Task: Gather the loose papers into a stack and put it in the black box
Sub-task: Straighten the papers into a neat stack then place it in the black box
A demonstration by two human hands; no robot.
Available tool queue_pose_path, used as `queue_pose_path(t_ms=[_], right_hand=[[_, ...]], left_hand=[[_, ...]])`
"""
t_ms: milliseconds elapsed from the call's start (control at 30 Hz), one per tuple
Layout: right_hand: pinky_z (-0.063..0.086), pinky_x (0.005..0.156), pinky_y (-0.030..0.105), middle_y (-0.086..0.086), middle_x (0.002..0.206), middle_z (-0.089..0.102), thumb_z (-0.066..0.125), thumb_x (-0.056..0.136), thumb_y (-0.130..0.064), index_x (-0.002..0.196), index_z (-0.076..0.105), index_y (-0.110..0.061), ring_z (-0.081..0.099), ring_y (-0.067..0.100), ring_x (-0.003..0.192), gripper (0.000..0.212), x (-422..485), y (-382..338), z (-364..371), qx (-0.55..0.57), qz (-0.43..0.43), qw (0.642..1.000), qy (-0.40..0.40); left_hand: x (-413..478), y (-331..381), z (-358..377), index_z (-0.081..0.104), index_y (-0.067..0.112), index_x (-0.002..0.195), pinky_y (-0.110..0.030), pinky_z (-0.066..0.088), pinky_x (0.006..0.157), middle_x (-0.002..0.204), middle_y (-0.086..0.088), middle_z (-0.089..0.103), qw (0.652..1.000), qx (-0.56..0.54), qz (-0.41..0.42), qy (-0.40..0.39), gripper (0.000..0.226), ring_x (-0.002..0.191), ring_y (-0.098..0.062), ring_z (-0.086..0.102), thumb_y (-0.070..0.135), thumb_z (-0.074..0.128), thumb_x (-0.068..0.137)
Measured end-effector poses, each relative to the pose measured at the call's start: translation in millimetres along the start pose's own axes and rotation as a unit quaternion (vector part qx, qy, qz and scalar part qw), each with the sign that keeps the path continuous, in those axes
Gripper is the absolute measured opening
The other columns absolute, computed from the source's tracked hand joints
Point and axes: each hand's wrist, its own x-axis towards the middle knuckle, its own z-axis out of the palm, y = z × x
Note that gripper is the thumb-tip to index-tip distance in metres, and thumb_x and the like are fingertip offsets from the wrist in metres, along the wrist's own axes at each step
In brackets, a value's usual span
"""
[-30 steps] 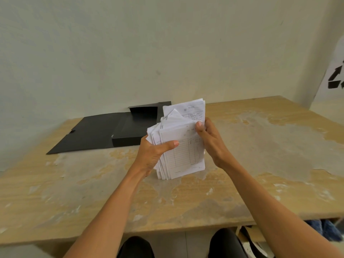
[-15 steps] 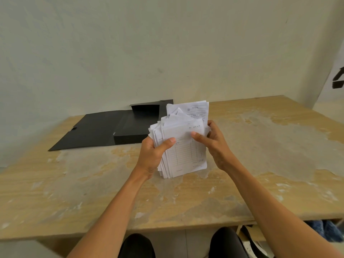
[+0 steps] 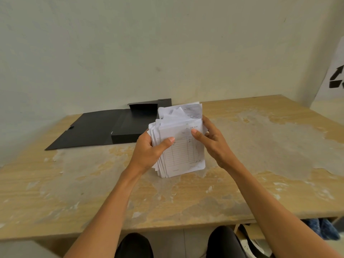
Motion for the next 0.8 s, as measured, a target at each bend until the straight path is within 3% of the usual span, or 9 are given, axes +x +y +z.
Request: queue_pose_path(t_ms=[67,133,200,300,400,467,533,633,800], right_hand=[[0.057,0.081,0.036,-0.011,0.127,0.059,0.058,0.086,-0.041,0.135,0.041,-0.044,0.063,0.012,0.105,0.052,0,-1,1,-0.026,-0.004,1.0,-0.012],[0.056,0.079,0.028,-0.009,0.129,0.057,0.06,0.084,-0.041,0.137,0.037,-0.047,0.061,0.01,0.106,0.058,1,-2,2,0.0,-0.004,1.0,-0.001],[0.051,0.08,0.023,-0.006,0.132,0.052,0.062,0.08,-0.044,0.139,0.032,-0.047,0.058,0.01,0.109,0.066,1,-1,3,0.023,0.009,1.0,0.019],[0.051,0.075,0.019,-0.011,0.127,0.053,0.063,0.081,-0.04,0.139,0.032,-0.04,0.059,0.002,0.103,0.066,-2,1,7,-0.017,0.017,1.0,-0.013],[0.051,0.076,0.015,-0.012,0.134,0.047,0.063,0.082,-0.039,0.14,0.025,-0.044,0.057,-0.003,0.106,0.07,-5,4,10,-0.01,0.028,1.0,0.004],[0.051,0.083,0.019,-0.008,0.136,0.046,0.066,0.081,-0.038,0.141,0.018,-0.047,0.054,0.004,0.114,0.077,-6,7,11,0.006,0.034,0.999,0.012],[0.051,0.091,0.031,-0.005,0.133,0.052,0.069,0.079,-0.039,0.142,0.017,-0.045,0.056,0.011,0.115,0.082,-6,12,12,0.003,0.046,0.999,0.007],[0.054,0.089,0.043,-0.002,0.125,0.059,0.071,0.077,-0.042,0.139,0.025,-0.041,0.061,0.015,0.109,0.077,-8,18,11,-0.039,0.043,0.998,0.002],[0.055,0.089,0.038,-0.012,0.128,0.051,0.068,0.079,-0.045,0.139,0.03,-0.031,0.054,0.011,0.114,0.072,-12,13,16,-0.086,0.004,0.996,0.027]], left_hand=[[-1,-1,-1,0.06,0.034,0.11,-0.025,0.058,0.072,0.105,0.01,0.07,0.999,0.035,-0.007,-0.021,0.035,0.095,-0.006,0.068,0.036,0.071,0.076],[-3,-1,0,0.062,0.033,0.109,-0.024,0.059,0.072,0.103,0.011,0.07,0.999,0.036,-0.012,-0.027,0.039,0.093,-0.004,0.069,0.038,0.073,0.072],[-4,-1,3,0.063,0.032,0.104,-0.024,0.059,0.071,0.1,0.009,0.071,1.0,0.003,-0.023,-0.008,0.036,0.091,-0.006,0.069,0.033,0.075,0.07],[-6,-5,7,0.064,0.03,0.107,-0.025,0.058,0.072,0.103,0.007,0.071,1.0,-0.011,-0.029,-0.004,0.038,0.094,-0.008,0.069,0.023,0.078,0.073],[-8,-9,10,0.063,0.029,0.109,-0.026,0.059,0.073,0.103,0.008,0.071,0.999,-0.014,-0.039,-0.006,0.041,0.095,-0.007,0.069,0.023,0.079,0.072],[-9,-10,9,0.063,0.027,0.111,-0.025,0.058,0.073,0.104,0.007,0.071,0.999,-0.022,-0.039,0.003,0.043,0.095,-0.007,0.069,0.024,0.079,0.072],[-10,-12,7,0.061,0.024,0.117,-0.025,0.058,0.075,0.108,0.007,0.07,0.999,-0.014,-0.032,-0.001,0.048,0.098,-0.007,0.068,0.025,0.078,0.072],[-11,-15,4,0.059,0.023,0.121,-0.029,0.058,0.079,0.112,0.007,0.069,0.999,-0.004,-0.036,-0.011,0.051,0.102,-0.007,0.066,0.03,0.076,0.073],[-10,-9,-3,0.058,0.031,0.118,-0.022,0.056,0.075,0.111,0.011,0.068,0.998,0.009,-0.045,-0.039,0.048,0.102,-0.003,0.065,0.036,0.073,0.073]])
